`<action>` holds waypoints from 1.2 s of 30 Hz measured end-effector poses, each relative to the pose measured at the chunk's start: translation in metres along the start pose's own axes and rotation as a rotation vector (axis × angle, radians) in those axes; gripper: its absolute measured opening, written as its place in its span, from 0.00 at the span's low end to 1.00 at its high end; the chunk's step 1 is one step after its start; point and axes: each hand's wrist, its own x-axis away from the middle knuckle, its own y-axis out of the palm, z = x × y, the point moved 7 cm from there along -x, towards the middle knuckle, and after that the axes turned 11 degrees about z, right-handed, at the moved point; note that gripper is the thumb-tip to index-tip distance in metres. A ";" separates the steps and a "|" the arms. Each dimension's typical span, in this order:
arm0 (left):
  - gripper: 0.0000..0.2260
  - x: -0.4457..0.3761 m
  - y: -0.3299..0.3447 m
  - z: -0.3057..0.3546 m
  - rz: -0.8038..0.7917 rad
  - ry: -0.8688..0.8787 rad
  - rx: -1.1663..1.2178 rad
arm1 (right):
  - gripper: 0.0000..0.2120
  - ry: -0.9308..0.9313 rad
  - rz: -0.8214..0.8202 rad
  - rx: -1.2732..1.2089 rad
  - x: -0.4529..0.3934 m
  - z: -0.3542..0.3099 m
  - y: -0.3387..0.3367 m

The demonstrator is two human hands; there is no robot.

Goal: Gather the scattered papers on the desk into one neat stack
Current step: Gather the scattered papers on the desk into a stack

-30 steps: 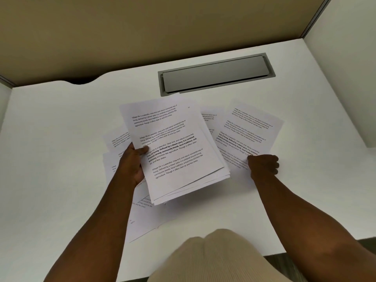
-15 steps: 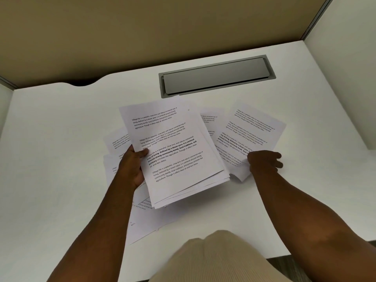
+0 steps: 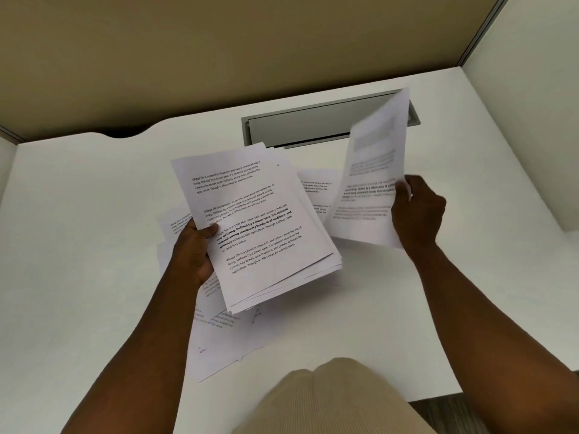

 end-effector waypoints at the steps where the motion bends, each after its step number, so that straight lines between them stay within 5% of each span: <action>1: 0.21 0.000 0.001 0.000 -0.002 -0.002 -0.002 | 0.10 -0.035 0.008 -0.049 -0.007 -0.013 -0.005; 6: 0.21 0.004 0.005 -0.002 -0.021 -0.002 -0.014 | 0.09 0.093 -0.029 -0.354 -0.035 -0.058 -0.023; 12: 0.19 0.014 0.015 0.000 -0.084 -0.007 0.001 | 0.04 0.528 -0.433 -0.666 -0.011 -0.063 0.011; 17: 0.16 0.020 0.024 0.001 -0.142 -0.025 0.017 | 0.09 0.710 -0.690 -0.612 0.040 -0.043 0.044; 22: 0.14 0.029 0.031 0.001 -0.210 0.010 0.021 | 0.02 0.634 -0.787 -0.435 0.076 -0.033 0.065; 27: 0.13 0.032 0.028 -0.008 -0.162 -0.025 0.018 | 0.30 0.841 -0.906 -0.585 0.103 -0.022 0.078; 30: 0.12 0.028 0.024 -0.016 -0.162 -0.052 -0.001 | 0.21 0.853 -1.096 -0.668 0.113 -0.024 0.079; 36: 0.15 -0.003 -0.004 -0.034 0.005 -0.120 -0.208 | 0.15 0.800 -0.904 -0.539 0.102 0.001 0.080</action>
